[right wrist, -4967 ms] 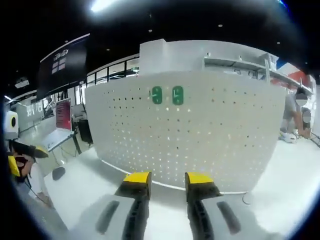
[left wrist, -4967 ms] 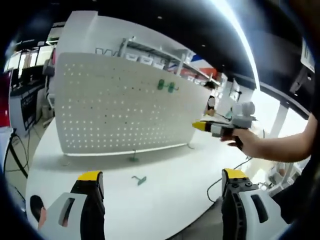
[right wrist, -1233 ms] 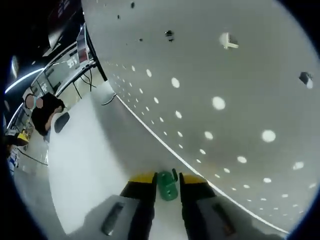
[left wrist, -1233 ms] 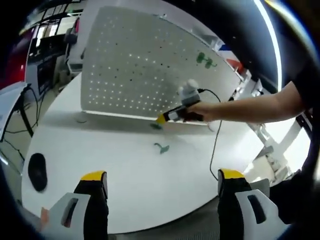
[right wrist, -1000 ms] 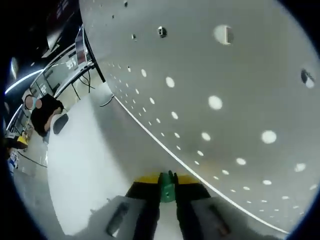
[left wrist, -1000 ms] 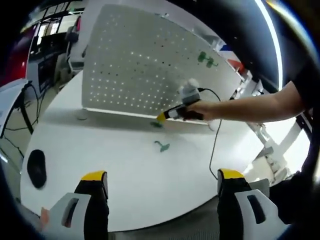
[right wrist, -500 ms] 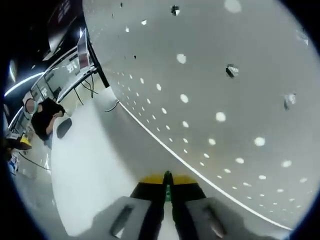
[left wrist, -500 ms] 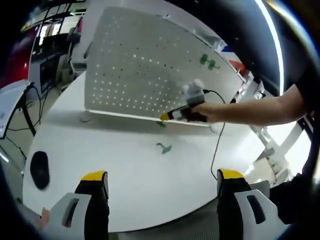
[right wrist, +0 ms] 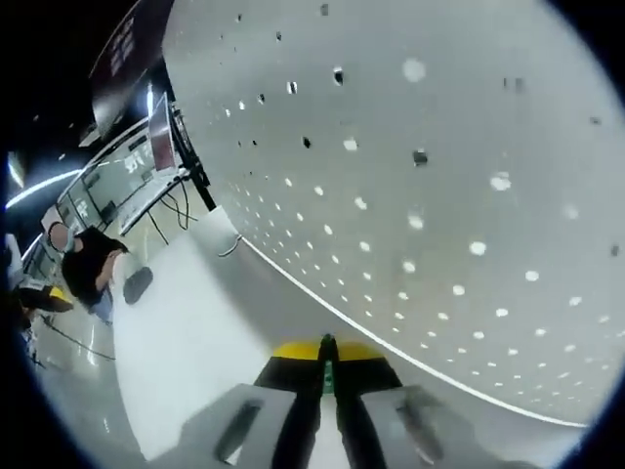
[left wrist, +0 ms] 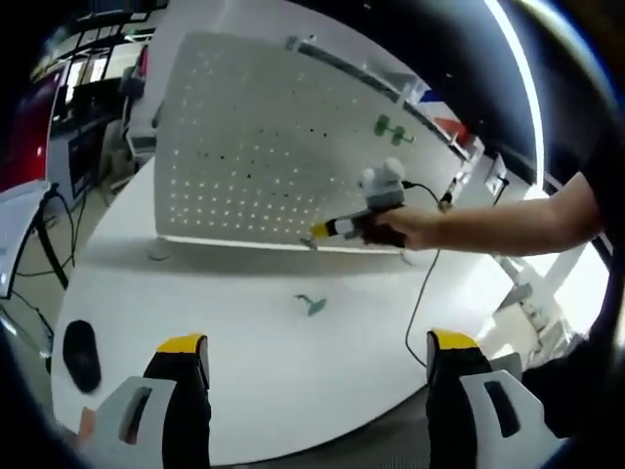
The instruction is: Insert the hook assembly into the mounting plate slot until the hook locks in place.
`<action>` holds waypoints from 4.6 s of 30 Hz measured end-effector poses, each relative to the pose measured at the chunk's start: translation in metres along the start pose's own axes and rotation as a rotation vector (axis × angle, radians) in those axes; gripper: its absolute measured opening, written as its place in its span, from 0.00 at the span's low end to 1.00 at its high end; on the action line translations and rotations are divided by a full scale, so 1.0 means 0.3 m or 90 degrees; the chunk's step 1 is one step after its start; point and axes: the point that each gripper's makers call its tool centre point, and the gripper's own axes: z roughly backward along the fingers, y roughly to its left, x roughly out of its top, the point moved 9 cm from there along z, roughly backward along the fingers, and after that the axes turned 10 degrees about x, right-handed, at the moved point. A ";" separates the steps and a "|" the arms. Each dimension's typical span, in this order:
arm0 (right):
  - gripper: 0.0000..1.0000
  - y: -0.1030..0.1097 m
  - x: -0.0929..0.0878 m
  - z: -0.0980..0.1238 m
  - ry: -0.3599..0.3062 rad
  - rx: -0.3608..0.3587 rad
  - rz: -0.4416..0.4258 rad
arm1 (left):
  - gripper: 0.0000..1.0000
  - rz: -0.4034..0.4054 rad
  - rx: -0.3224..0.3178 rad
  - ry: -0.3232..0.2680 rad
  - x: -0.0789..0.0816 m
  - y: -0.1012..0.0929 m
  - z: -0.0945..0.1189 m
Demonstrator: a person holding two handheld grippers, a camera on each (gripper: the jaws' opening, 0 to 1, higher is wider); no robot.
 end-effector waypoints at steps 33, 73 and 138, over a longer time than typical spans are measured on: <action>0.00 0.390 0.000 0.391 -0.218 0.029 -0.007 | 0.87 -0.005 -0.039 -0.051 0.057 -0.088 0.025; 0.00 0.782 -0.128 0.553 -0.393 0.042 -0.071 | 0.60 -0.015 -0.105 -0.048 0.080 -0.261 -0.040; 0.01 0.840 -0.114 0.489 -0.380 0.053 -0.011 | 0.01 0.082 -0.184 -0.046 0.084 -0.238 -0.031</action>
